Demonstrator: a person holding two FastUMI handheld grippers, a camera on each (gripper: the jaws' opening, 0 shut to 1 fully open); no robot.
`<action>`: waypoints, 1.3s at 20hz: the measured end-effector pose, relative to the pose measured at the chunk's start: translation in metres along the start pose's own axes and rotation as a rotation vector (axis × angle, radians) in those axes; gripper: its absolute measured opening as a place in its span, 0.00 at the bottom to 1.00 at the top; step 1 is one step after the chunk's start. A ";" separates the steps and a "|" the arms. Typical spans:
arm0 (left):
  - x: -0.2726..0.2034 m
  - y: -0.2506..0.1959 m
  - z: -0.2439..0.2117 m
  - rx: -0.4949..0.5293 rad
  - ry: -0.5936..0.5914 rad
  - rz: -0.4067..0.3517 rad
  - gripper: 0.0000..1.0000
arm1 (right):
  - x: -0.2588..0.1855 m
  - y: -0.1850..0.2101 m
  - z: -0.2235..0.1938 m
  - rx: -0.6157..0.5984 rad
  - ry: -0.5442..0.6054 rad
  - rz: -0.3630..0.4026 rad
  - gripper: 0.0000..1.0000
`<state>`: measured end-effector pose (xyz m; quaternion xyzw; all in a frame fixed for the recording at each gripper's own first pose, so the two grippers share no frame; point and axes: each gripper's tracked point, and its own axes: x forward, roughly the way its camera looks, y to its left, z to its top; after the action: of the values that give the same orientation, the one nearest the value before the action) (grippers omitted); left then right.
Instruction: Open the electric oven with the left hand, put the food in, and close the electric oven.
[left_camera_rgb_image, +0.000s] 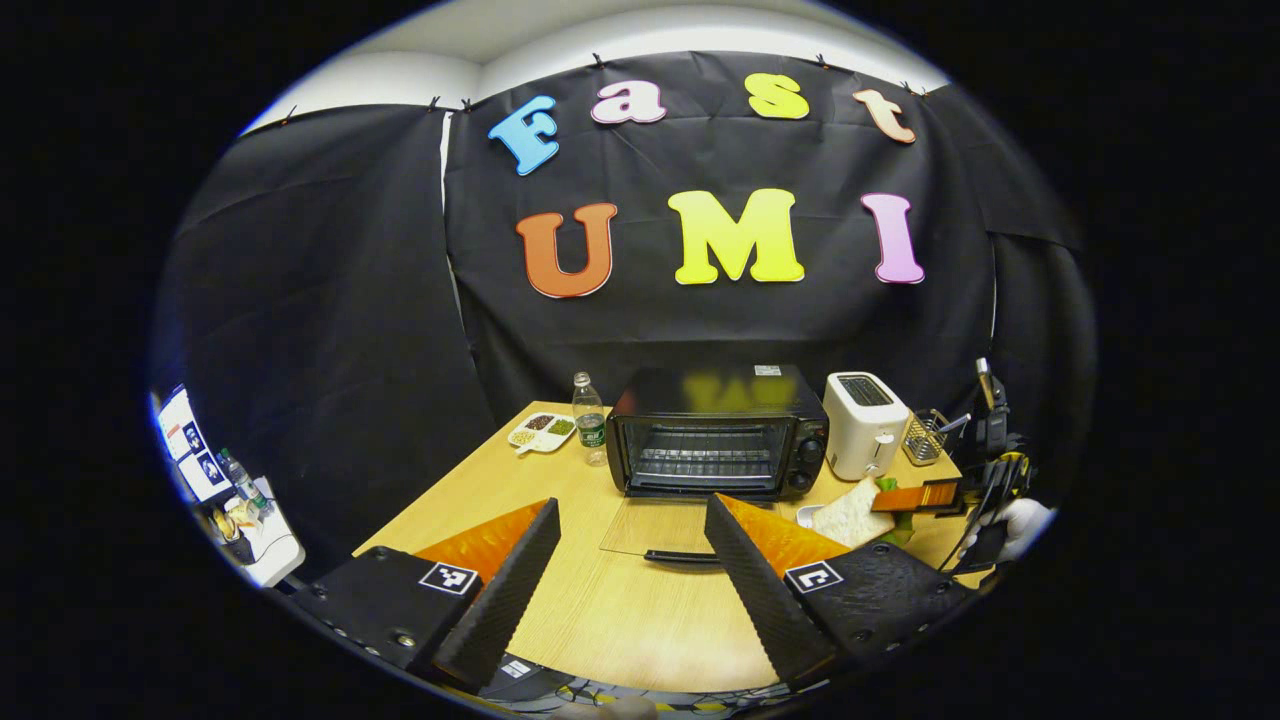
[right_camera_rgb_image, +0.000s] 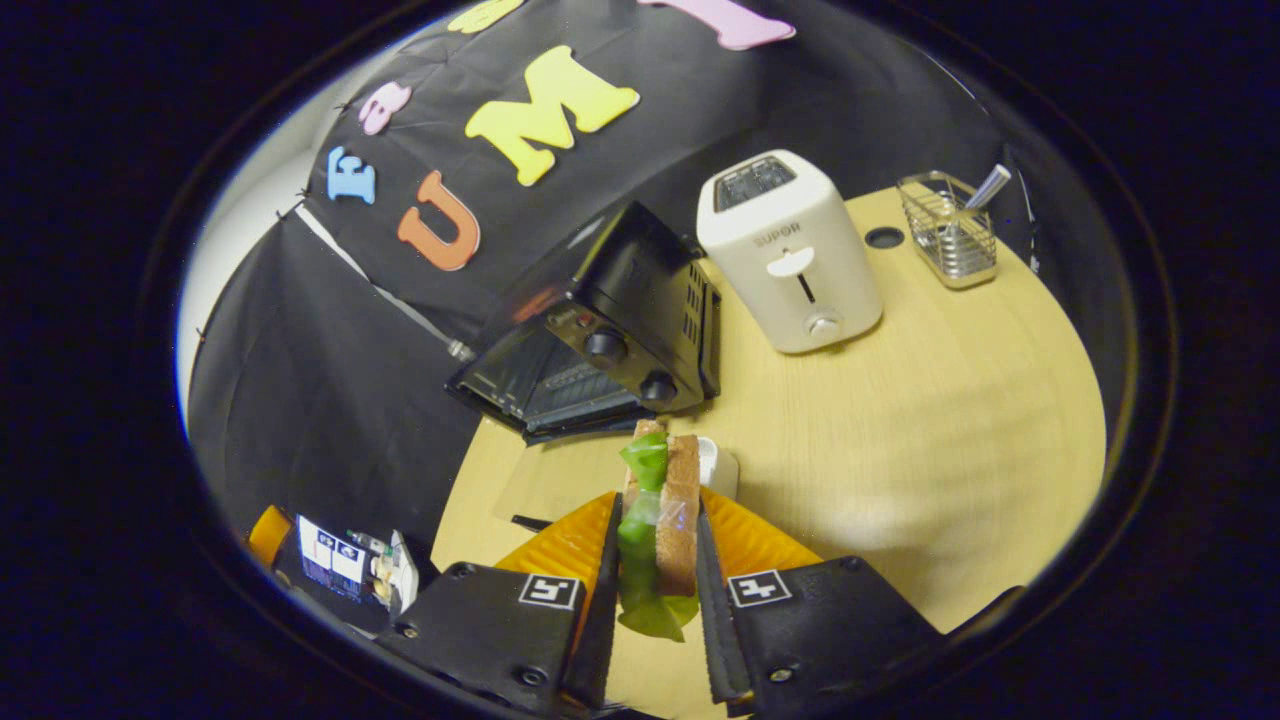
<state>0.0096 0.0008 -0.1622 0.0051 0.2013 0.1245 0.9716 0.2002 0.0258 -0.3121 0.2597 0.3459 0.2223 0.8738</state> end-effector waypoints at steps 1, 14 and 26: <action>0.003 0.002 -0.002 -0.003 0.007 -0.012 0.96 | -0.008 0.012 0.006 0.012 -0.032 0.012 0.31; 0.024 0.054 -0.022 0.115 0.043 -0.266 0.96 | 0.117 0.139 -0.004 0.398 -0.498 0.061 0.40; 0.032 0.115 -0.054 0.118 0.098 -0.232 0.96 | 0.249 0.134 0.012 0.641 -0.676 0.055 0.40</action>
<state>-0.0108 0.1179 -0.2172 0.0331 0.2547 -0.0004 0.9665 0.3457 0.2665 -0.3444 0.5834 0.0861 0.0301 0.8070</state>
